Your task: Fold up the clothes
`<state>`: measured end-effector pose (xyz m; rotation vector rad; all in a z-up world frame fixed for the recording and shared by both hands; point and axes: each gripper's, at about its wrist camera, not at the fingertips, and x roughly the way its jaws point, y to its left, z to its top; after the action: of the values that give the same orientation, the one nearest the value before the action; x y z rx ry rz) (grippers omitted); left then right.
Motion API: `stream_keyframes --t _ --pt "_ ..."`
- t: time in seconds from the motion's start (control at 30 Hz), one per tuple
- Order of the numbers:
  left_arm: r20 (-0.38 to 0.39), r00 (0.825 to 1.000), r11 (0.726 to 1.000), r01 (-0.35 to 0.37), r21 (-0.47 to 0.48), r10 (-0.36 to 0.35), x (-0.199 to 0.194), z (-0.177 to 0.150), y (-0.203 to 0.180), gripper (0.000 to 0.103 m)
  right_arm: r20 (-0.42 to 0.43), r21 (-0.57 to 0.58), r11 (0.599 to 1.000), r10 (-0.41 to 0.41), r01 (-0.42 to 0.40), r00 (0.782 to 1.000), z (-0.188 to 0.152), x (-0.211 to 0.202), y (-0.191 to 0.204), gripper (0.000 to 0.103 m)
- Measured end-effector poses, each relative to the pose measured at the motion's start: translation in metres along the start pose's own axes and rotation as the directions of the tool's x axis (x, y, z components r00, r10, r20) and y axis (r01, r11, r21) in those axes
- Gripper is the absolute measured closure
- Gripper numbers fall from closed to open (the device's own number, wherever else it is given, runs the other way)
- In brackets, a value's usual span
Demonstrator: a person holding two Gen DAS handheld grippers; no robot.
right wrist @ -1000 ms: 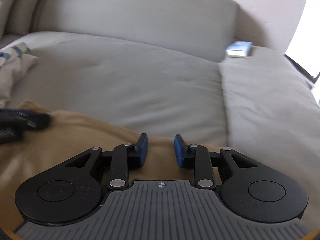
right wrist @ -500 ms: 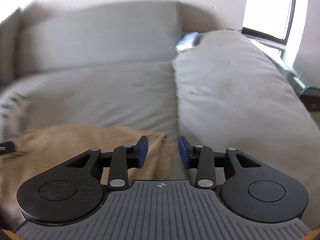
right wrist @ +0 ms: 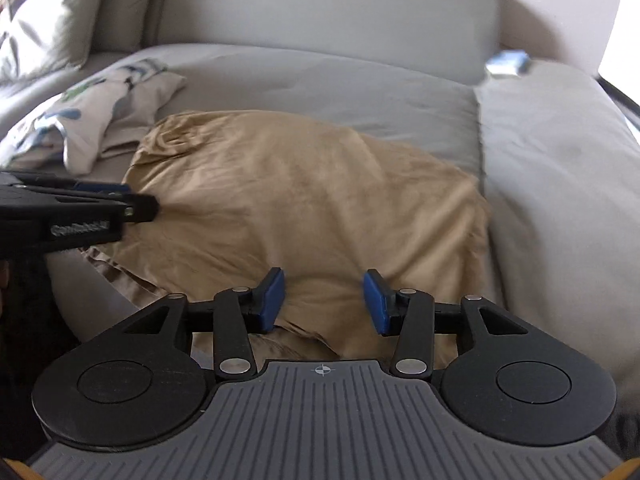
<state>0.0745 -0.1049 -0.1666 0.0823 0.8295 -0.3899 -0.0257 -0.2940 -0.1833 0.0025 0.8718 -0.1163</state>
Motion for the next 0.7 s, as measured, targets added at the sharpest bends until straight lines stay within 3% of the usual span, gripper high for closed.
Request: stream_keyframes --t 0.17,0.23,0.37,0.47,0.57,0.63,0.7 --pt "-0.037 0.999 1.000 -0.017 -0.025 0.016 -0.007 -0.005 0.011 0.068 -0.033 0.134 0.991 -0.015 0.019 0.999 -0.017 -0.024 -0.031 0.059" --pt "-0.064 0.998 0.999 -0.022 -0.040 0.020 -0.016 -0.006 0.013 0.065 -0.057 0.209 0.977 -0.024 0.035 0.998 -0.019 -0.033 -0.041 0.052" --pt "-0.038 0.999 0.998 -0.028 -0.059 0.025 -0.038 0.001 0.014 0.066 0.009 0.384 0.920 0.080 -0.077 0.997 -0.026 -0.057 -0.059 0.050" --pt "0.042 0.999 0.997 -0.008 -0.073 0.011 -0.057 0.011 0.014 0.053 0.075 0.523 0.824 0.212 -0.220 0.974 -0.029 -0.064 -0.071 0.045" --pt "0.085 0.996 0.996 -0.008 -0.086 0.015 -0.059 0.018 0.015 0.019 0.104 0.628 0.706 0.340 -0.327 0.935 -0.034 -0.057 -0.074 0.035" --pt "0.073 0.997 0.995 -0.033 -0.089 0.040 -0.050 0.021 0.017 0.020 0.104 0.707 0.611 0.409 -0.357 0.907 -0.042 -0.047 -0.075 0.033" --pt "0.007 0.999 0.994 -0.042 -0.101 0.043 -0.030 0.022 0.019 0.022 0.101 0.777 0.528 0.433 -0.343 0.895 -0.054 -0.035 -0.075 0.033"
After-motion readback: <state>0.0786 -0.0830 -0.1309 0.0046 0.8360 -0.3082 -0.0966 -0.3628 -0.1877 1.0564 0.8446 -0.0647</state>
